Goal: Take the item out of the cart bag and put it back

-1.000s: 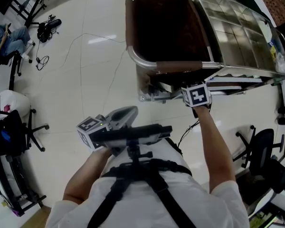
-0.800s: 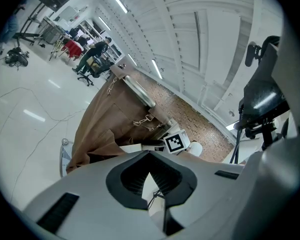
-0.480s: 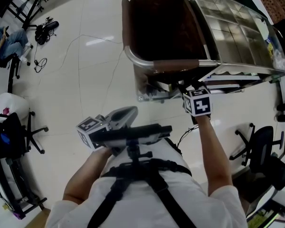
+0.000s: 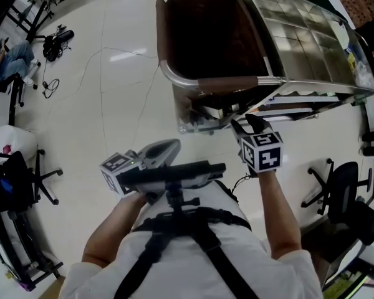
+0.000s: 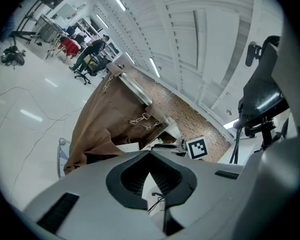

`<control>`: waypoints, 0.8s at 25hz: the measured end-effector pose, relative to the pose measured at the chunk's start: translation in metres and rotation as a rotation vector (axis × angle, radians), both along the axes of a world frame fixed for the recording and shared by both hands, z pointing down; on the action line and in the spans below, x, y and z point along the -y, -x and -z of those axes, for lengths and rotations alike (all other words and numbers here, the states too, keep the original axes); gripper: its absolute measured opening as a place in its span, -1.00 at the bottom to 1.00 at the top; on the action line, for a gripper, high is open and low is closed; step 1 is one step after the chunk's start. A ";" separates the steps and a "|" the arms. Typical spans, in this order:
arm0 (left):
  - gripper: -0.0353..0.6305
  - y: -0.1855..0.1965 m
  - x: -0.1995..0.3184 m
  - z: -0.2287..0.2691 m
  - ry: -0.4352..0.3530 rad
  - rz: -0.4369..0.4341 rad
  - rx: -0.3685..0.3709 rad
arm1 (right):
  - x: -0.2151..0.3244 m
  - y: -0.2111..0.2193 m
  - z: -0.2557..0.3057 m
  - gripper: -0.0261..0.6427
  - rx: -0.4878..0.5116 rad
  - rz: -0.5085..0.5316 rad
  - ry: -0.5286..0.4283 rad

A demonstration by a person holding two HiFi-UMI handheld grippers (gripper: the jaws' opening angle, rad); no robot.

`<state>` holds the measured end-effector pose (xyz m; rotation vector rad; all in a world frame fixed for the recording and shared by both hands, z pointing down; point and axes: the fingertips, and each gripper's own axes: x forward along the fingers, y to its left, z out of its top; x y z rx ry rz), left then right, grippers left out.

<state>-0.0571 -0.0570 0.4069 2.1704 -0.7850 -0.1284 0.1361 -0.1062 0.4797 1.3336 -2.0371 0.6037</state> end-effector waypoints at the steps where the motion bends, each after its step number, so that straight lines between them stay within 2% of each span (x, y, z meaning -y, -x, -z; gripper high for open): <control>1: -0.88 0.000 0.001 0.000 -0.004 0.003 -0.001 | -0.004 0.002 0.002 -0.37 0.011 0.008 -0.002; 8: -0.88 -0.001 0.003 0.002 -0.011 0.008 -0.008 | -0.035 0.014 0.007 -0.92 0.059 0.042 0.000; 13: -0.88 -0.003 0.002 0.001 -0.008 -0.013 -0.004 | -0.045 0.023 0.009 -0.92 0.081 0.060 0.003; 20: -0.88 -0.003 0.001 -0.001 0.000 -0.021 -0.002 | -0.048 0.040 0.029 -0.92 0.106 0.085 -0.048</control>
